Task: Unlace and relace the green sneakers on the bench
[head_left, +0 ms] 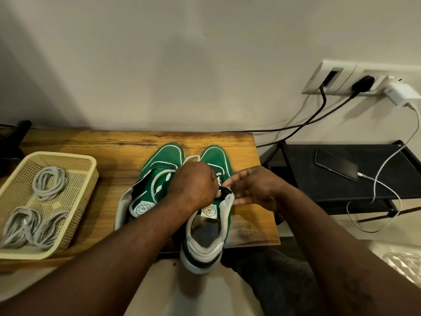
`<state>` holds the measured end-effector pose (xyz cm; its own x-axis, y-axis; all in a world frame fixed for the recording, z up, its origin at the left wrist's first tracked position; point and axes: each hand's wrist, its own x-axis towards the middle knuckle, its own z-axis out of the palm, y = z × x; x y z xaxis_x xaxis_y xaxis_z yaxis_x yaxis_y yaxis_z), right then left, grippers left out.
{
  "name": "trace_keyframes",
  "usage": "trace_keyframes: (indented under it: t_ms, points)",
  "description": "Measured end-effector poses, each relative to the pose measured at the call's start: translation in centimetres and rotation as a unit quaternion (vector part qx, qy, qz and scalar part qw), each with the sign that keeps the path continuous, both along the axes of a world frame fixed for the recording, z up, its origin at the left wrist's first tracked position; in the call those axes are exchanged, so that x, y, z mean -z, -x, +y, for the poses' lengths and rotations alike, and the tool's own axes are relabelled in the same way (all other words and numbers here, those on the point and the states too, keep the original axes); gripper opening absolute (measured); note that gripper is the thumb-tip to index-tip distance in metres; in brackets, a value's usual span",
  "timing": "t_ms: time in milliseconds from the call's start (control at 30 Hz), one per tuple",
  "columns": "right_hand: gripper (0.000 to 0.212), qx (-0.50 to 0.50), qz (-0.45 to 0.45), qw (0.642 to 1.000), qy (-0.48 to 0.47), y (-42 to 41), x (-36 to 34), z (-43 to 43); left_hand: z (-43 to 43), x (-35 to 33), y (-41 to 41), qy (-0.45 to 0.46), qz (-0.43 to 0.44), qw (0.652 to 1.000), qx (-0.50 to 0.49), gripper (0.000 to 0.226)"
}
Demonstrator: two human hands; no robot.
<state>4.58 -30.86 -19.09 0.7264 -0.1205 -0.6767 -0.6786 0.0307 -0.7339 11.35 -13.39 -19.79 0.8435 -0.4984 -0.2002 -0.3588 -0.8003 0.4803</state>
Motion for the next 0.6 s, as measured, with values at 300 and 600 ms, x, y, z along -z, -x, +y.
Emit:
trace_keyframes:
  t_ms: [300,600]
  points:
    - [0.012,-0.015,-0.014,0.999,0.031,-0.2,0.2,0.2,0.1,0.4,0.1,-0.023,-0.003,1.0,0.006,0.021]
    - [0.012,-0.001,-0.005,1.0,0.016,0.4,0.1,1.1,0.5,-0.7,0.0,-0.039,0.03,0.998,0.048,0.018]
